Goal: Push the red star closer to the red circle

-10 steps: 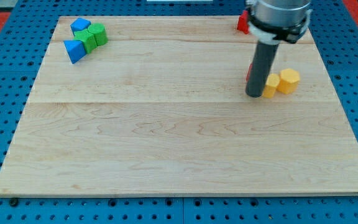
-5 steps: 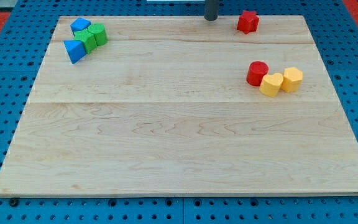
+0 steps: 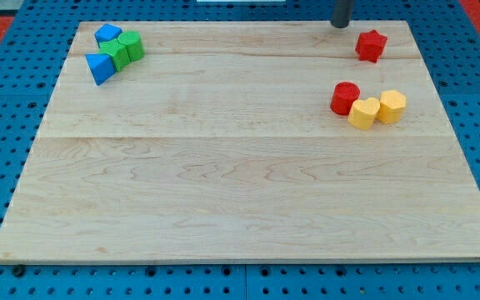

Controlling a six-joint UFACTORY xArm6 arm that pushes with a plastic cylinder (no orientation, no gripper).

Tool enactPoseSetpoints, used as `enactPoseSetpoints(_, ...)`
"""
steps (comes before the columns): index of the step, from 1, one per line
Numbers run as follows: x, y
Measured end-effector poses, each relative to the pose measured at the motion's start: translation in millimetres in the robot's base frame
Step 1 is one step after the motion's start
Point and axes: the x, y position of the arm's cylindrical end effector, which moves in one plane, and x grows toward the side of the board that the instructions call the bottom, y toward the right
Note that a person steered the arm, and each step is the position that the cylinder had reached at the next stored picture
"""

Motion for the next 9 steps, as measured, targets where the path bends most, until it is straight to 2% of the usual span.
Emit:
enactPoseSetpoints(1,55.1,43.0)
enactPoseSetpoints(2,137.1,10.4)
enactPoseSetpoints(3,174.3,14.1)
enactPoseSetpoints(4,105.3,37.5)
enactPoseSetpoints(5,63.7,17.1)
enactPoseSetpoints(7,155.5,-42.0)
enactPoseSetpoints(9,130.1,-1.8)
